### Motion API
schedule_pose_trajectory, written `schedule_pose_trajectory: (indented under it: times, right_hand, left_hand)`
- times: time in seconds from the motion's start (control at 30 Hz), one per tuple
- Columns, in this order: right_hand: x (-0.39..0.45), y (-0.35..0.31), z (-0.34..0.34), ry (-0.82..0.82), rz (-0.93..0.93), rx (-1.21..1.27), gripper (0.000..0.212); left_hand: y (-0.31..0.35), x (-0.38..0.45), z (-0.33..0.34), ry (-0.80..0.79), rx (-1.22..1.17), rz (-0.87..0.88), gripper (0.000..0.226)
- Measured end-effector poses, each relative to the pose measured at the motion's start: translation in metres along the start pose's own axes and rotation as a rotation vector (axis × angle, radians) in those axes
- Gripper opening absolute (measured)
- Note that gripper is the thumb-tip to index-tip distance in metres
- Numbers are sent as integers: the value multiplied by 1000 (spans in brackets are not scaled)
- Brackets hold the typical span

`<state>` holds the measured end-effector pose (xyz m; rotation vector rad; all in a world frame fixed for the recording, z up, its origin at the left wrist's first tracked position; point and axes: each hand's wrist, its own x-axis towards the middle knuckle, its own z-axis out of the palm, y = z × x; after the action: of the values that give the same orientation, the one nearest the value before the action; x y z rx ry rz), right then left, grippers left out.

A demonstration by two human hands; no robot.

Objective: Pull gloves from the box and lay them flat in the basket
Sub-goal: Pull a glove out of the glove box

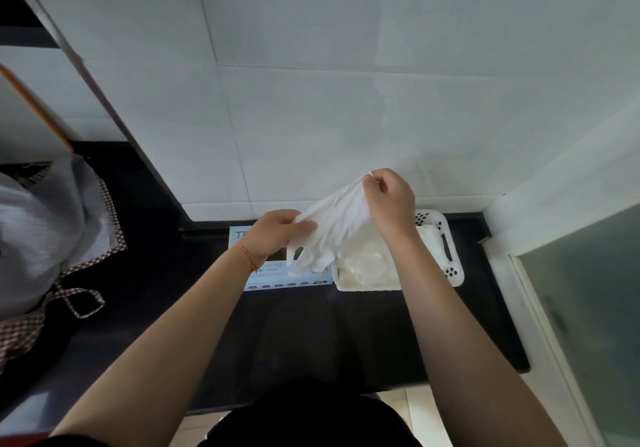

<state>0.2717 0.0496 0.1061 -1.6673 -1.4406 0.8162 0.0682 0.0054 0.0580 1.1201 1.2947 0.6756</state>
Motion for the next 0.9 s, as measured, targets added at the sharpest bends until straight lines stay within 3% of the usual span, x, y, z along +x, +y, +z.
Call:
schedule_pose_trajectory:
  times: [0.13,0.27,0.33,0.4,0.5,0.63,0.73,0.83,0.9]
  right_hand:
    - [10,22,-20,-4,34,1,16]
    - [25,52,-50,11,108,-6,19]
    - [32,80,-68,18,148,-38,22]
    - [38,115,-82,-18,187,-153,27]
    - [39,169,-94,-126,220,-392,34]
    - [43,192,-96,-195,157,-562,31]
    - [44,195,-97,-207,79,-628,31]
    - [44,198,-98,-210,26,-665,31]
    - [44,200,-102,-212,-5,-694,31]
  left_hand:
    - [7,14,15,58,-101,-47,40]
    - [31,38,41,133,30,-10,20]
    - [39,56,56,179,113,35,22]
    - [38,74,71,221,319,17,34]
    - [24,90,104,255,943,-54,43]
    - [2,94,160,347,1133,222,38]
    - [-4,104,193,242,1251,384,50]
    - [-8,113,207,45,1386,296,59]
    - [-12,118,207,48,1426,229,61]
